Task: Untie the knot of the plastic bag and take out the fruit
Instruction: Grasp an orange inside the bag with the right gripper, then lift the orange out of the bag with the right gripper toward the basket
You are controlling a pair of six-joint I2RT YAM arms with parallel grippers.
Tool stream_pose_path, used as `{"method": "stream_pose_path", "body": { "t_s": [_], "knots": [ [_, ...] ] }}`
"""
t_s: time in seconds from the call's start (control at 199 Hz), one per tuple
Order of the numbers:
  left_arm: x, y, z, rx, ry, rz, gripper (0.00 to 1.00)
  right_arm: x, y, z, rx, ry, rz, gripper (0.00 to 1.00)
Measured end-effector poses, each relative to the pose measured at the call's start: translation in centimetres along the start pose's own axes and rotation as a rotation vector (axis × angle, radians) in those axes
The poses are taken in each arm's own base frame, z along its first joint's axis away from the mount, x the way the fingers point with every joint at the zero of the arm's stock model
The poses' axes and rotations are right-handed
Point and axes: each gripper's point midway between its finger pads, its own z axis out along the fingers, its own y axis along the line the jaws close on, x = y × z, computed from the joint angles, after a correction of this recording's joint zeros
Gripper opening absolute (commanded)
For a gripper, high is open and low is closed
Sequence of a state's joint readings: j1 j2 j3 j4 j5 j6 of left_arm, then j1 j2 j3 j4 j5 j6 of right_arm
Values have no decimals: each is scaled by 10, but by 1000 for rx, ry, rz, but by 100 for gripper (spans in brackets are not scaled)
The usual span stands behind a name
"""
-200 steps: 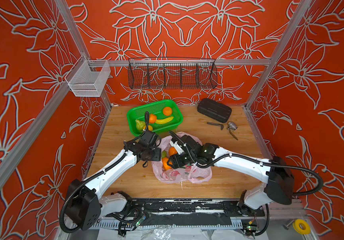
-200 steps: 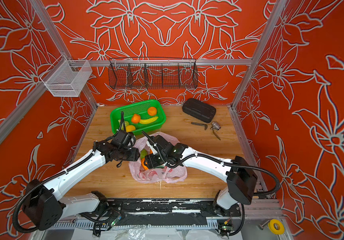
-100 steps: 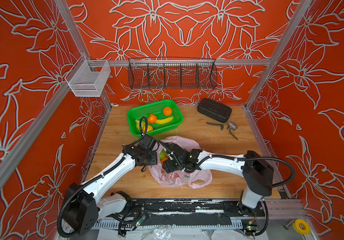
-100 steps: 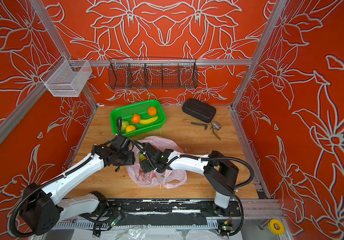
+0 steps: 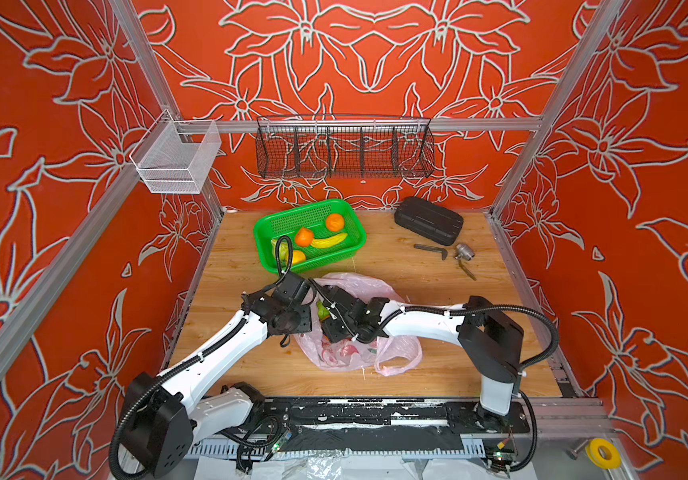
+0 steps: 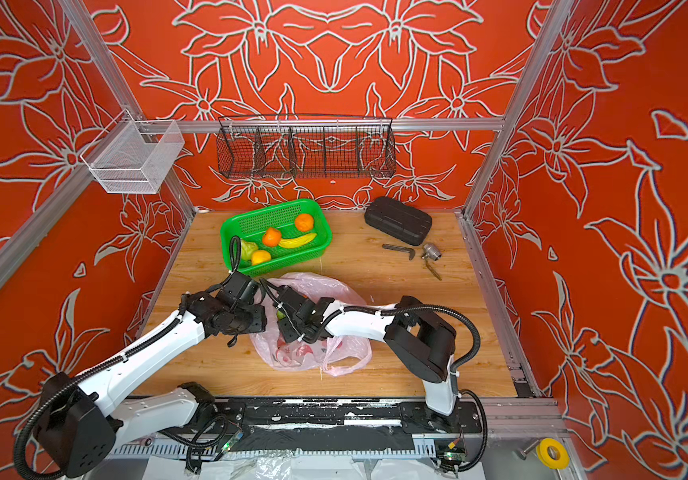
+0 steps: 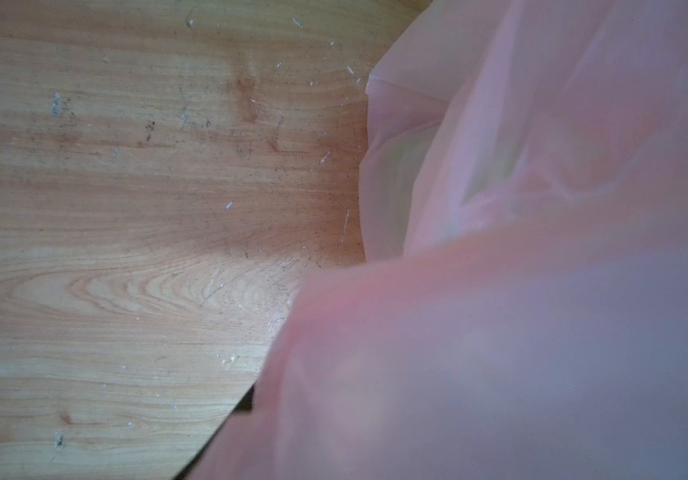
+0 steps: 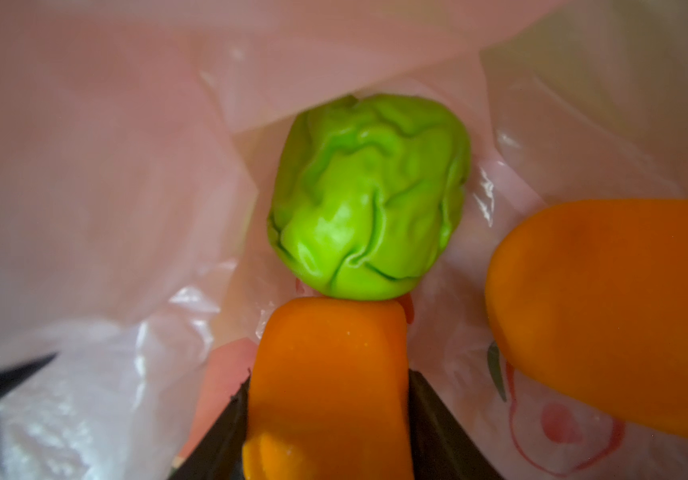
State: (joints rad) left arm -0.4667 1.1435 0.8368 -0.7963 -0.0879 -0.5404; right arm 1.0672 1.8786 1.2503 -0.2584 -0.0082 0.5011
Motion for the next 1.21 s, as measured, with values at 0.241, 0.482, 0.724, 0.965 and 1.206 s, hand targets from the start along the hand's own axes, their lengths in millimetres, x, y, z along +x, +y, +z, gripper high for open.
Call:
{"method": "stream_pose_path", "body": {
  "t_s": [0.241, 0.482, 0.724, 0.965, 1.206],
  "knots": [
    [-2, -1, -2, 9, -11, -1, 57, -9, 4, -28, -17, -30, 5, 50],
    [-5, -4, -6, 23, -29, -3, 57, -24, 10, -80, -71, -123, 32, 50],
    [-19, -13, -21, 65, -74, -8, 59, -29, 18, -106, -124, -154, 46, 50],
    [-42, -25, -50, 116, -152, -15, 62, -45, 25, -146, -181, -240, 76, 49],
    [-72, -42, -98, 200, -272, 6, 67, -82, 18, -199, -234, -378, 157, 49]
  ]
}}
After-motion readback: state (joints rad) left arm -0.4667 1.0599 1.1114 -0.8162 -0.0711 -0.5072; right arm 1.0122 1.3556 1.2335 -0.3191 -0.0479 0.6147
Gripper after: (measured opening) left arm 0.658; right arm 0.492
